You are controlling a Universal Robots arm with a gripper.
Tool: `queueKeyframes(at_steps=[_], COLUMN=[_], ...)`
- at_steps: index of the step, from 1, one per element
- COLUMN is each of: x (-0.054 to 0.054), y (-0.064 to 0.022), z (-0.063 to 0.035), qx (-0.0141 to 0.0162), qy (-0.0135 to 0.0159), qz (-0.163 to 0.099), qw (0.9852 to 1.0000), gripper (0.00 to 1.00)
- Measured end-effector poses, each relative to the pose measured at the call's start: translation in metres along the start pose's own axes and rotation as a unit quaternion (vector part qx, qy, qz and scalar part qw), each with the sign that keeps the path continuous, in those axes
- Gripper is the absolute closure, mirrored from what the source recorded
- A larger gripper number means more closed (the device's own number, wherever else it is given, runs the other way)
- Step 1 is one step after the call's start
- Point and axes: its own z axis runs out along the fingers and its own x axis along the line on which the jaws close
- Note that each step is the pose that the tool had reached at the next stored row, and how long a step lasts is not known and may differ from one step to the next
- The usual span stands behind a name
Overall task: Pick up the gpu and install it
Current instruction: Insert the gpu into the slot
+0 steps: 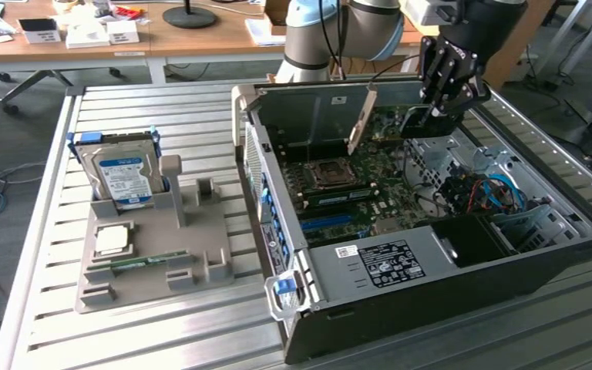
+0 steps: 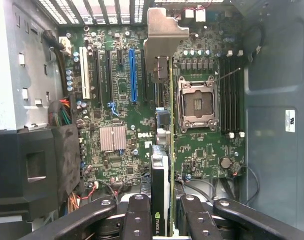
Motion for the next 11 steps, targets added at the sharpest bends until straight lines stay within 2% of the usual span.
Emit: queueKeyframes(at_steps=[11], x=[0.0002], y=[0.0000], z=[0.0020], qx=[-0.0002], qy=[0.0000], qz=[-0.002], qw=[1.0000], gripper=[0.73])
